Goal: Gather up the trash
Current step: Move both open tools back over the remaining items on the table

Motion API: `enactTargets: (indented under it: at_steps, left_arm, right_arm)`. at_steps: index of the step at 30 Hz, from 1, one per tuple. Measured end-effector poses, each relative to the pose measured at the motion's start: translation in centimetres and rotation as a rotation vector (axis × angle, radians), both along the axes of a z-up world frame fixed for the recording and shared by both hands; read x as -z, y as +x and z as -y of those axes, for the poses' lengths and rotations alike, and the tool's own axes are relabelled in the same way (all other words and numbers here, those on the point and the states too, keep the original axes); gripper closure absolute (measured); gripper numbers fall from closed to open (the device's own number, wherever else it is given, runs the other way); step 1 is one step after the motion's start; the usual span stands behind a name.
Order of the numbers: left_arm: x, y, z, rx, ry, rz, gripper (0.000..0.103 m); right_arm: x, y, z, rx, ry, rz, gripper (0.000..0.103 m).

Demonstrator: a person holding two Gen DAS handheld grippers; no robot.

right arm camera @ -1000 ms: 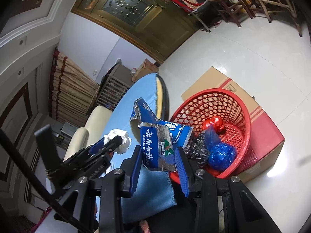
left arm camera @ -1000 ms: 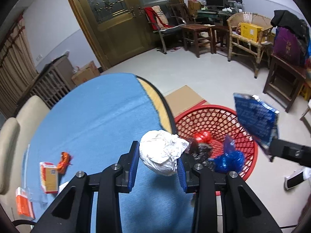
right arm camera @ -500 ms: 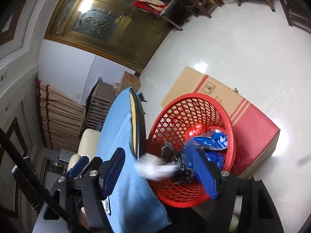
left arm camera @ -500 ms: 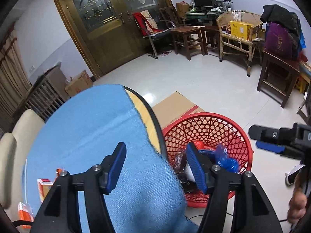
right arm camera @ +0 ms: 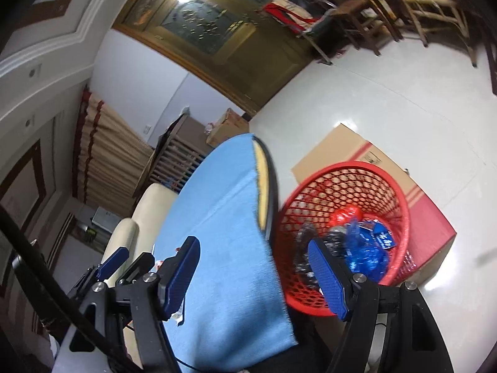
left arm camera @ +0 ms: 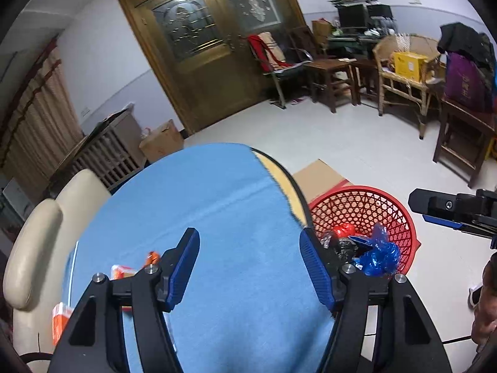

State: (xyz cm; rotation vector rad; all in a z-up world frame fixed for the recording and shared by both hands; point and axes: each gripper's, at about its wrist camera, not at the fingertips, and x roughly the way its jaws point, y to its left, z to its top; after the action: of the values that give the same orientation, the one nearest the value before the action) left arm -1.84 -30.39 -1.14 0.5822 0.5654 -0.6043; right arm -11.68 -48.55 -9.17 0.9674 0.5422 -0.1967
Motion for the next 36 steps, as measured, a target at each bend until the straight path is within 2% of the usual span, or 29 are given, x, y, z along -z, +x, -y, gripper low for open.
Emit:
enactTargets:
  at_steps: [8, 14, 21, 28, 36]
  left_arm:
    - [-2.8, -0.2, -5.4, -0.089, -0.043, 0.056, 0.035]
    - [-5.2, 0.0, -9.5, -0.153, -0.086, 0.066, 0.035]
    - [-7.8, -0.9, -14.3, -0.232, -0.134, 0.134, 0.031]
    - [-9.6, -1.4, -18.0, -0.290, -0.169, 0.170, 0.030]
    - [-10.8, -1.2, -22.0, -0.366, -0.187, 0.209, 0.029]
  right_arm:
    - [-4.7, 1.0, -4.6, -0.076, -0.127, 0.041, 0.027]
    - [-8.4, 1.7, -8.6, -0.139, -0.226, 0.083, 0.027]
    - [-12.8, 1.5, -13.3, -0.205, -0.341, 0.151, 0.027]
    - [-15.6, 1.1, -16.9, -0.262, -0.402, 0.206, 0.027]
    - [-17.3, 1.4, -19.4, -0.299, -0.398, 0.248, 0.027]
